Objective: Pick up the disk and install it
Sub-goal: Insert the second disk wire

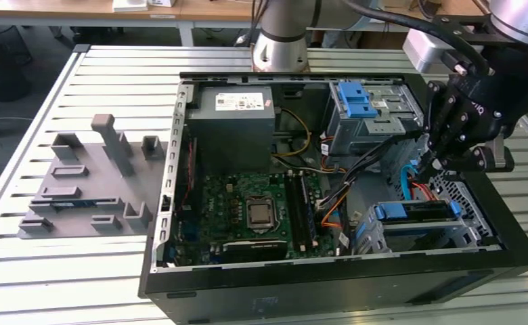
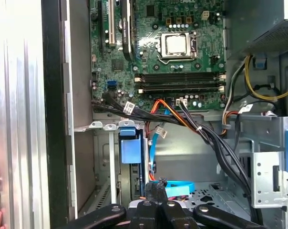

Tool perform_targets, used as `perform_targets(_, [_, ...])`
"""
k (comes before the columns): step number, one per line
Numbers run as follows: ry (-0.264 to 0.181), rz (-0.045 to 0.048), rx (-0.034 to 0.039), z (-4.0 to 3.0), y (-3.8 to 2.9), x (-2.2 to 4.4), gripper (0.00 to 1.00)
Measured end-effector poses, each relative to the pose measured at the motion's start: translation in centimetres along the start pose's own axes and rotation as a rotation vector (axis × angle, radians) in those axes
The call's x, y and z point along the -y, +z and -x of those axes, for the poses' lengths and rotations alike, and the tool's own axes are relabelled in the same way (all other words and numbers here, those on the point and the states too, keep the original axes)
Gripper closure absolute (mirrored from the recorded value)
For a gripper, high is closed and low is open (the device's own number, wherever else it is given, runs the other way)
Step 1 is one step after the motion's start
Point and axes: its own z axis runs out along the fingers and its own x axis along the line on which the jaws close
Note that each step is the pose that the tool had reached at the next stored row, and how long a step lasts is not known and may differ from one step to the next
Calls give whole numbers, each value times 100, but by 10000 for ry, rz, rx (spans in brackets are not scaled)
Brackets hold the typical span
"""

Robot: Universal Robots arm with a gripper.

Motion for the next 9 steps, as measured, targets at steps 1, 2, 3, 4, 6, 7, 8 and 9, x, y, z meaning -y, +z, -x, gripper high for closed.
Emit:
perform_targets(1, [0, -1, -10, 0, 1, 0, 89])
perform_targets(2, [0, -1, -17, -1, 1, 0, 89])
perform_targets(3, [0, -2, -25, -1, 1, 0, 89])
perform_targets(4, [0, -2, -30, 0, -2, 0, 89])
perform_targets(6, [0, -2, -34, 0, -18, 0, 89])
perform_targets(7, [0, -3, -34, 0, -27, -1, 89])
perform_targets(8, [3, -7, -33, -1, -30, -6, 89])
perform_targets(9, [3, -12, -32, -1, -30, -8, 89])
